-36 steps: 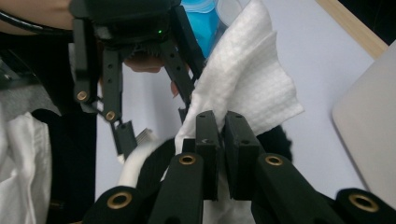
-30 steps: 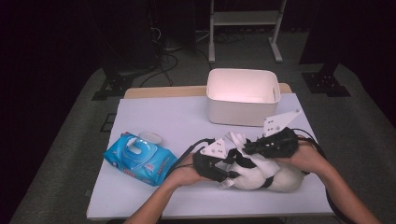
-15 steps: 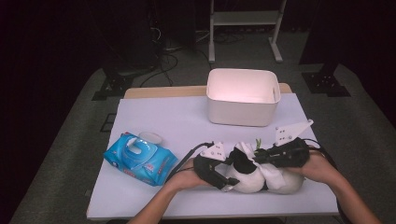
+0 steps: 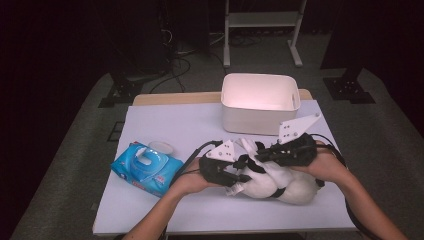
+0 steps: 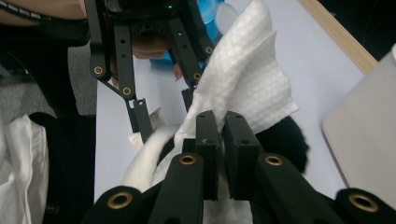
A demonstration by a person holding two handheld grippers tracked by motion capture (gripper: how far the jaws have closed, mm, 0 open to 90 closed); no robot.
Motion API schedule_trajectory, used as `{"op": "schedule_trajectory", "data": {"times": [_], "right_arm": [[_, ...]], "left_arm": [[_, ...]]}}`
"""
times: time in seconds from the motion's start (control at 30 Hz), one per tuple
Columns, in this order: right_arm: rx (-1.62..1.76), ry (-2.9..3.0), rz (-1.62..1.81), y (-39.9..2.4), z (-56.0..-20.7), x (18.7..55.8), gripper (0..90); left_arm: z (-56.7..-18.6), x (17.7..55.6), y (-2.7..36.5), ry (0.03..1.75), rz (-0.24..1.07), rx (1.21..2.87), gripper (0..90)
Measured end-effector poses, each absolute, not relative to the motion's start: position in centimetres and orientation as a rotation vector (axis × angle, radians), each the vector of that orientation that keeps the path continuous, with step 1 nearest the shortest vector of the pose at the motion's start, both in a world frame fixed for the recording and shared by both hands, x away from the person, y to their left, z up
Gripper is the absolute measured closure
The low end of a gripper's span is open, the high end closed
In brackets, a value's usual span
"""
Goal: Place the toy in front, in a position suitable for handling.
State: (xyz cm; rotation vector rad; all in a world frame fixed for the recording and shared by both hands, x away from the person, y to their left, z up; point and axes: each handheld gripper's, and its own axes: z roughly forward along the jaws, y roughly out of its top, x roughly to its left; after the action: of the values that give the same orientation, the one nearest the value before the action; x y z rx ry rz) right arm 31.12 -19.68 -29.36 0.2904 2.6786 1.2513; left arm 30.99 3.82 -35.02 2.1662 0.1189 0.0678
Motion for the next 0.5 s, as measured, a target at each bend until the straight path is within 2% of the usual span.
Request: {"op": "schedule_trajectory", "data": {"times": [0.1,0.17,0.27,0.4,0.5], "right_arm": [[0.278,2.696,1.184,-19.7,-29.6,30.7,84.6],[0.317,2.701,1.195,-20.6,-30.4,30.4,84.8],[0.359,2.704,1.224,-21.8,-31.5,29.9,85.3],[0.321,2.727,1.18,-21.4,-32.0,29.7,85.7],[0.334,2.722,1.177,-21.7,-31.9,29.7,85.7]], "left_arm": [[-35.6,30.9,3.1,0.101,0.057,2.172,58.3],[-36.2,30.9,2.8,0.114,0.032,2.142,54.2],[-37.1,30.7,2.5,0.128,0.025,2.136,42.4],[-38.4,30.8,3.0,0.165,0.019,2.124,25.1],[-39.3,30.8,3.0,0.167,-0.001,2.114,20.6]]}}
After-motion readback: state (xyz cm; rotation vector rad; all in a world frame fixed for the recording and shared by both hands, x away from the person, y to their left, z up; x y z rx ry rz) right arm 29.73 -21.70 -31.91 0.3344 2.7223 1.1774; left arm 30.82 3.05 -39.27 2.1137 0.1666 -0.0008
